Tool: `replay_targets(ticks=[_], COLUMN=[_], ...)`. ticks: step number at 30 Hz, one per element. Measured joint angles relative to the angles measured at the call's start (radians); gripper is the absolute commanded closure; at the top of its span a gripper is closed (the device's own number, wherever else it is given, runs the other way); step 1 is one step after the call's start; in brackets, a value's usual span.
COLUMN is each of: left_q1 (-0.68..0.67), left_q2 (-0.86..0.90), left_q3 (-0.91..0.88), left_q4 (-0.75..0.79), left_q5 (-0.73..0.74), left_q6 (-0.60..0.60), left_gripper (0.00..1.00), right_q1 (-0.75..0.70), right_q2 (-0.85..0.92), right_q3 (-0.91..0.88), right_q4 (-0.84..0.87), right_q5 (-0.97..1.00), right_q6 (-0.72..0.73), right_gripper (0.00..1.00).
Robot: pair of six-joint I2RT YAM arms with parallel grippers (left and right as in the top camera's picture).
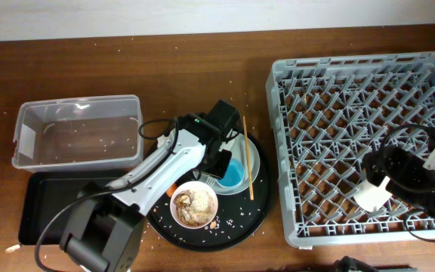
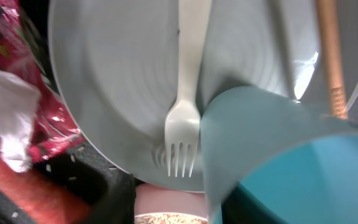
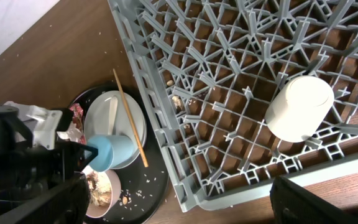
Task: Sort waste into correct bins and load items into the dishwasher rack
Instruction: 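Grasp the blue cup with the left gripper and lift it, then pass the blue cup to the right gripper and set it in the rack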
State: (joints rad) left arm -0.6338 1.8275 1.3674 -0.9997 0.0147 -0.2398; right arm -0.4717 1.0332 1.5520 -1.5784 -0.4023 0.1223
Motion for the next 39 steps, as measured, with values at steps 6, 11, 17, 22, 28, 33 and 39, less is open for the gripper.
replay_targets(ticks=[6,11,17,22,28,33,39], left_q1=[0.005,0.091,0.306,0.303,0.25,0.227,0.224], left_q2=[0.012,-0.117,-0.287,-0.283,-0.284,-0.291,-0.317], left_q3=[0.026,0.122,0.165,0.165,0.165,0.165,0.165], left_q4=[-0.061,-0.082,0.075,0.186,0.249,0.249,0.257], left_q5=[0.023,0.156,0.793,1.172,1.412,1.445,1.444], left_q6=[-0.007,0.028,0.153,0.182,0.192,0.192,0.192], left_gripper=[1.0,1.0,1.0,1.0,1.0,1.0,1.0], right_q1=[0.0,0.0,0.106,0.275,0.414,0.417,0.517], right_q2=[-0.001,-0.001,-0.02,-0.028,-0.027,0.003,0.017], right_q3=[0.0,0.0,0.0,0.0,-0.001,-0.001,-0.001], right_q4=[-0.004,-0.018,-0.023,0.033,0.202,0.227,0.245], right_q5=[0.001,-0.032,-0.32,-0.548,-0.665,-0.674,-0.718], right_q6=[-0.006,-0.053,-0.203,-0.299,-0.322,-0.308,-0.314], right_gripper=[0.08,0.13,0.2,0.2,0.2,0.25,0.32])
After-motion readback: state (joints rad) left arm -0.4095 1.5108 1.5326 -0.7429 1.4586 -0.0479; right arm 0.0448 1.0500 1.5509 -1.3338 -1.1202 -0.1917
